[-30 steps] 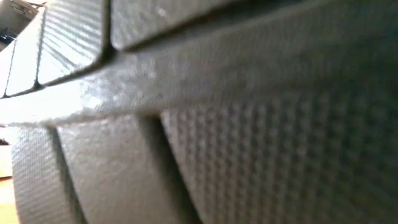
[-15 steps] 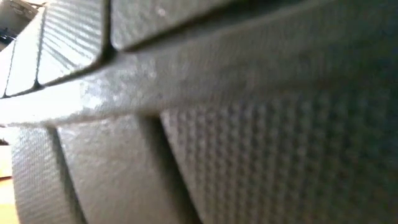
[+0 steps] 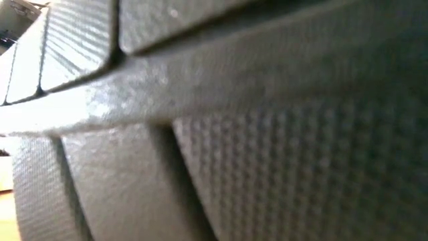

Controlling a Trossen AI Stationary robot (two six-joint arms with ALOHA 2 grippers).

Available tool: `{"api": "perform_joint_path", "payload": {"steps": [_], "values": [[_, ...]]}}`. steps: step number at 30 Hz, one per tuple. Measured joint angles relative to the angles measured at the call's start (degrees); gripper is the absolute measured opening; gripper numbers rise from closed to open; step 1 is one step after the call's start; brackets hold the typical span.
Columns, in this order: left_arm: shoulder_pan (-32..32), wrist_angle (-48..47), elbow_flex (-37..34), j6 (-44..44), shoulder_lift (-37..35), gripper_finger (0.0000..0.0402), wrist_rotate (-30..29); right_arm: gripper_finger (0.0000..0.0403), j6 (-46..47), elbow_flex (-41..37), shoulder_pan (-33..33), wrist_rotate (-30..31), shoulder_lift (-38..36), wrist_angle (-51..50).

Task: Pick and place slides into the shelf
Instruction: Put the black slide under the shelf

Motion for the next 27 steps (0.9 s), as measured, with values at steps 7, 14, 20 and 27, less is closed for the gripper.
{"api": "perform_joint_path", "payload": {"steps": [7,14,20,27], "values": [[0.0,0.0,0.0,0.0,0.0,0.0,-0.1,0.0206,11.9,0.1,0.0,-1.1,-5.0,-15.3],[0.0,3.3,0.0,-7.5,0.0,0.0,4.8,0.0206,24.4,0.0,3.6,-5.0,-5.2,-36.9],[0.0,6.5,0.0,-15.6,0.0,0.0,8.6,0.0206,24.4,-1.9,8.6,3.7,-5.2,-37.4],[0.0,6.9,0.0,-18.6,-0.1,0.0,12.9,0.0206,25.2,-7.4,10.5,7.2,-5.2,-35.5]]}}
